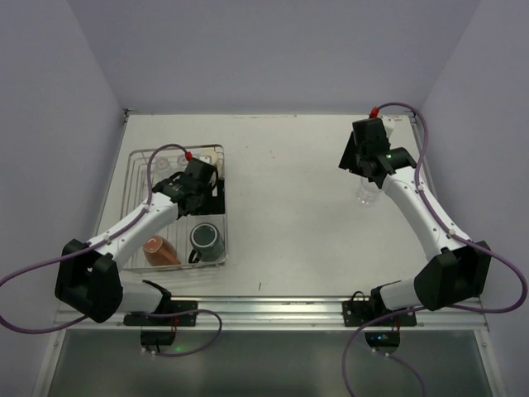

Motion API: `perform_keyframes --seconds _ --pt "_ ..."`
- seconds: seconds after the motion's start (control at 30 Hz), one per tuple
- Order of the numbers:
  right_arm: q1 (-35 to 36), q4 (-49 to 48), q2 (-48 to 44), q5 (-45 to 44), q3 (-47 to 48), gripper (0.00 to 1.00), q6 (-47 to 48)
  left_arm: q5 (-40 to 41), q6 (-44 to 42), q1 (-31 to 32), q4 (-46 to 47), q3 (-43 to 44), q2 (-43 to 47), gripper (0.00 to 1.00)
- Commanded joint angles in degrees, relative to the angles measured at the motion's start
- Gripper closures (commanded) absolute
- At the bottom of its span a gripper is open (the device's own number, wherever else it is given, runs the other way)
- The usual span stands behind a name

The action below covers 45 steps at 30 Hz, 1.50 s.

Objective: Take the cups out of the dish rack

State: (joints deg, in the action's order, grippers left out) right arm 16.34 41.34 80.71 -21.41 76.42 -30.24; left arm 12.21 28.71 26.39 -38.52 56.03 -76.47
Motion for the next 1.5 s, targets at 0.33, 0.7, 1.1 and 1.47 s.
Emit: perform_keyframes --seconds 0.33,0.7,1.1,1.47 --pt "-0.08 -2.14 -2.31 1.11 -1.36 0.41 0.71 1.94 0.29 -0.11 0.38 -1.45 -1.05 0.11" --pt "0.45 -2.67 -1.52 2.42 -1.89 0.41 1.59 3.35 -0.14 -0.2 3.1 -1.54 -2.19 0.44" --pt "6.51 -4.59 1.47 16.98 1.27 0.41 2.82 6.25 -1.37 -0.2 -0.5 3.46 2.98 1.0" --pt "6.43 -21.97 7.0 56.98 -0.04 0.4 -10.33 -5.94 -3.75 -0.29 6.24 9.63 19.94 1.0"
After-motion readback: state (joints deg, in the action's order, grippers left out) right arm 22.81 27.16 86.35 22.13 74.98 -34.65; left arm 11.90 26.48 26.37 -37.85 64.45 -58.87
